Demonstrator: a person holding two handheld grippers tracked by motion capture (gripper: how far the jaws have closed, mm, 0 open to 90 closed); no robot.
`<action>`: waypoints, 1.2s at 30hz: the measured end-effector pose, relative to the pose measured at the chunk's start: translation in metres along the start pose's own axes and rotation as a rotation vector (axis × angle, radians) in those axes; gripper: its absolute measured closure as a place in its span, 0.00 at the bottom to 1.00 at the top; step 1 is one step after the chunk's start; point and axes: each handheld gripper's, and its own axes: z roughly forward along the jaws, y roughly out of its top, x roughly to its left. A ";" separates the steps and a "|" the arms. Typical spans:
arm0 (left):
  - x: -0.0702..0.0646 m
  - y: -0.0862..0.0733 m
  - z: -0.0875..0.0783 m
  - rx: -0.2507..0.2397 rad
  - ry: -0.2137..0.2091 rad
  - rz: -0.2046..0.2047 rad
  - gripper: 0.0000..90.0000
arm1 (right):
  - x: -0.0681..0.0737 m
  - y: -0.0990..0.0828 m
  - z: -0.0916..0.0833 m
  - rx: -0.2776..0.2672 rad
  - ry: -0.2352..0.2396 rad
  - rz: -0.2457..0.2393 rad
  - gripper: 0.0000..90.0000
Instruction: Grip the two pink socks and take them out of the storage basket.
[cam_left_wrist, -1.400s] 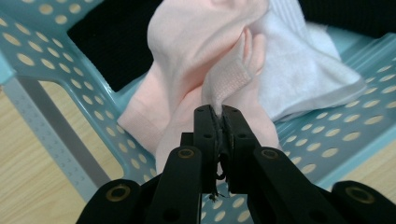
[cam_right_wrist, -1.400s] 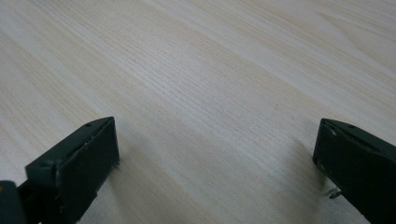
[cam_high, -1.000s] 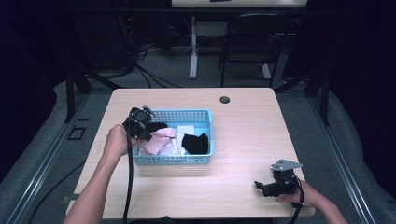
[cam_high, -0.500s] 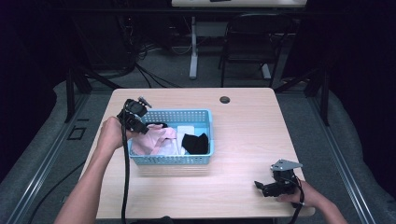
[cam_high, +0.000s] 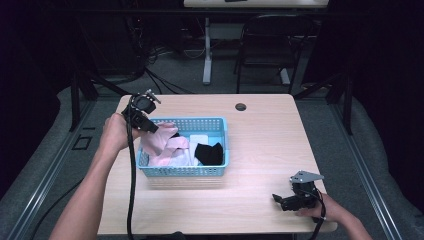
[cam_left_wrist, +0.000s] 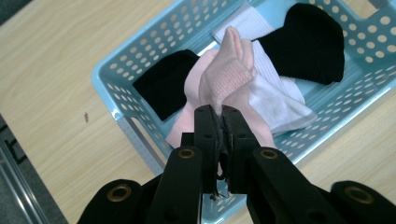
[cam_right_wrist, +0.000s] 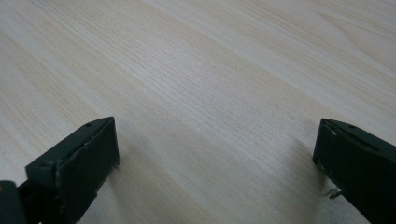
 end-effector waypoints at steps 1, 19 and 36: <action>0.000 0.001 -0.002 -0.003 0.003 0.001 0.95 | 0.000 0.000 0.000 -0.001 -0.001 0.001 0.00; 0.011 0.004 -0.042 -0.042 0.041 -0.009 0.95 | 0.000 0.000 0.000 0.003 -0.002 -0.003 0.00; 0.045 -0.025 -0.083 -0.068 0.100 -0.087 0.95 | 0.000 0.000 0.000 0.002 0.000 -0.002 0.00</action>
